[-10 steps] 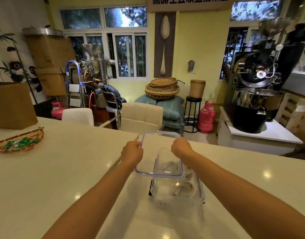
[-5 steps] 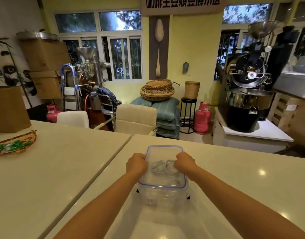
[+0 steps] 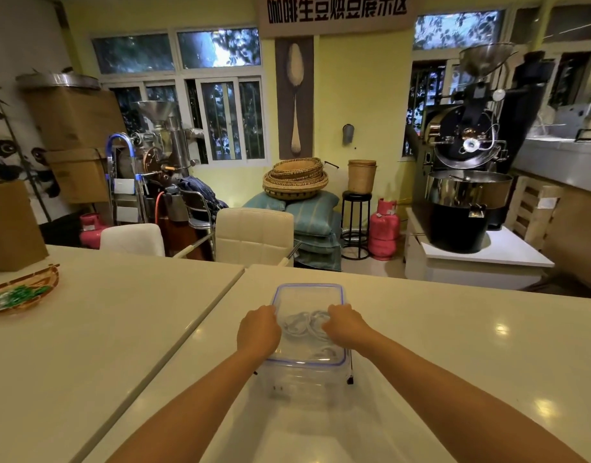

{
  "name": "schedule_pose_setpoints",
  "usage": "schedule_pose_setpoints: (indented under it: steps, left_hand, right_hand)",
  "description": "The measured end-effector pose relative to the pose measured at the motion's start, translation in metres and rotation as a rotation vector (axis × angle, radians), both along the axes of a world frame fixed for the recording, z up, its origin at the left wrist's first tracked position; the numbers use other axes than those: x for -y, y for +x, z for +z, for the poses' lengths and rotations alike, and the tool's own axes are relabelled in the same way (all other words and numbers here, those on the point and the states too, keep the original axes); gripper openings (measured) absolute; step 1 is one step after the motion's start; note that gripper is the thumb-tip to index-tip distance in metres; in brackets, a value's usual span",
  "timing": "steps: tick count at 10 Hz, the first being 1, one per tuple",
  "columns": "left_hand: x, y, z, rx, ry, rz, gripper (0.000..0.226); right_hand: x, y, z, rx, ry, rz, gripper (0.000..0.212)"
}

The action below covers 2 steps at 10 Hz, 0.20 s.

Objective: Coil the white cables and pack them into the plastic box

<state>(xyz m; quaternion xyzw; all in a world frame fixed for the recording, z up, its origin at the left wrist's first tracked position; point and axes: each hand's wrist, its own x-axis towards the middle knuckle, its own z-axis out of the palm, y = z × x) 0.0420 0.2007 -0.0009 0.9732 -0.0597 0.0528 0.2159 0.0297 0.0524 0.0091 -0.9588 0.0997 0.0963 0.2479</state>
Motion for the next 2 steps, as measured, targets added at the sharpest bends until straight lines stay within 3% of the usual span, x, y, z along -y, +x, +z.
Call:
schedule_pose_setpoints:
  steps: [1, 2]
  left_hand:
    - [0.0021, 0.0028, 0.0001, -0.019, 0.115, -0.018, 0.025]
    - [0.0034, 0.0057, 0.0001, -0.020, 0.200, -0.057, 0.029]
  right_hand:
    - [0.0029, -0.0060, -0.0002, 0.028, 0.012, 0.034, 0.036]
    - [0.0066, -0.0116, 0.0043, 0.038, 0.035, 0.052, 0.039]
